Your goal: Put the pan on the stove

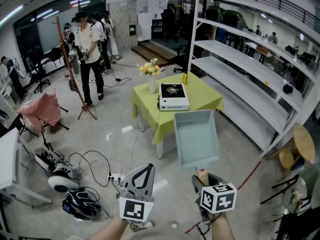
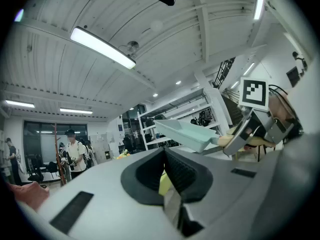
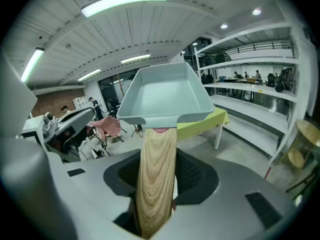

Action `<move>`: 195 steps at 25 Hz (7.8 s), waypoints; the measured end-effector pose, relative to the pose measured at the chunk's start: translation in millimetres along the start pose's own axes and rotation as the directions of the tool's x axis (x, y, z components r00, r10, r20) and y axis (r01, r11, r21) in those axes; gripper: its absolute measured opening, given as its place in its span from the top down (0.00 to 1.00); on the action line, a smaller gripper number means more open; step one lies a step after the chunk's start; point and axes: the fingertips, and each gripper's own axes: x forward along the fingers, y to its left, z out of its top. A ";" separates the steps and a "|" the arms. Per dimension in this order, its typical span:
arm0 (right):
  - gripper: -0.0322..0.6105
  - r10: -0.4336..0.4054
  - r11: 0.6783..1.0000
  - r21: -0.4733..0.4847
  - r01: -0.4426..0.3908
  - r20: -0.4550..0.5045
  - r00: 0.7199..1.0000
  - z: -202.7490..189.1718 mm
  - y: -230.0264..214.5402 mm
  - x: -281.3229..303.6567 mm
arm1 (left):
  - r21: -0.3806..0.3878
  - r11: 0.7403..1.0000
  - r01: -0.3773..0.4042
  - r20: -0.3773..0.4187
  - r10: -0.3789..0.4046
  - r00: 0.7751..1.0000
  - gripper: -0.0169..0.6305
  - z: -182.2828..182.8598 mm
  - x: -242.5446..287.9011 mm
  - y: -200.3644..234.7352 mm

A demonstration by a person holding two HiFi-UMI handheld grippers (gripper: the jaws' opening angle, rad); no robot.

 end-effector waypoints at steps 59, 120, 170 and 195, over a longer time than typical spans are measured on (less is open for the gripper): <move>0.70 0.051 0.999 0.003 -0.051 -0.103 0.993 173.7 -146.1 280.7 | -0.015 1.000 0.020 -0.071 -0.021 0.997 0.96 -95.6 339.7 120.1; 0.70 0.059 0.995 -0.046 -0.092 -0.474 0.879 297.8 -281.0 658.6 | -0.085 0.993 -0.086 -0.355 0.051 0.933 0.96 -264.0 634.5 239.7; 0.86 0.248 0.952 -0.220 -0.211 0.157 0.956 461.7 -208.0 513.0 | 0.049 0.997 -0.060 -0.180 0.068 0.981 0.96 -159.6 601.2 262.7; 0.94 0.288 0.934 -0.283 -0.219 0.232 0.929 410.3 -189.9 413.4 | 0.029 0.999 0.016 -0.154 -0.011 0.988 0.96 -134.9 554.4 210.9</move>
